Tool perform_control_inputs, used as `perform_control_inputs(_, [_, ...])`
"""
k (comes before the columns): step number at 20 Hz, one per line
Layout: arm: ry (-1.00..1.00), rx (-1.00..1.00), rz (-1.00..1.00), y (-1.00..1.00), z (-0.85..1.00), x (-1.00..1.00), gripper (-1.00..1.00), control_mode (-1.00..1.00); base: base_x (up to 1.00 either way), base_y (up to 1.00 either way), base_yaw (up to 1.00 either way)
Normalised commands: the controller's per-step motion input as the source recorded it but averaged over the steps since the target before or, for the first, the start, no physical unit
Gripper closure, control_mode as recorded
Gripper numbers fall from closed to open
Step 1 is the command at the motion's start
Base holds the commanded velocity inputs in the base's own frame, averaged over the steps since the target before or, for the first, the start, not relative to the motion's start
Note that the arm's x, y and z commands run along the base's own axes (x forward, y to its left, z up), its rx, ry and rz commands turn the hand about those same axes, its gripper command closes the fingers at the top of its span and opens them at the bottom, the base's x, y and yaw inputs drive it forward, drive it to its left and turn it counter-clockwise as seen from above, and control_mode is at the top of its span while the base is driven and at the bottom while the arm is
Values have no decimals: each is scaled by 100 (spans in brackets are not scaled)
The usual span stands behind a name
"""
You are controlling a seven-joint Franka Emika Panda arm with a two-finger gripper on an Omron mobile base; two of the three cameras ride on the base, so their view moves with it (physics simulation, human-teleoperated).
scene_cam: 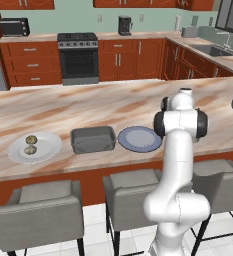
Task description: Place two dumplings into each of the tupperware containers and then place the containers in the fridge.
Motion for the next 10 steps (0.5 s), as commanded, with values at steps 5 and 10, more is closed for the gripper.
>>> perform_control_inputs(5, [0, 0, 0, 0, -6, 1, -100, -100, 0, 0, 0])
perform_control_inputs(10, [0, 0, 0, 0, 0, -3, -100, -100, 0, 0, 0])
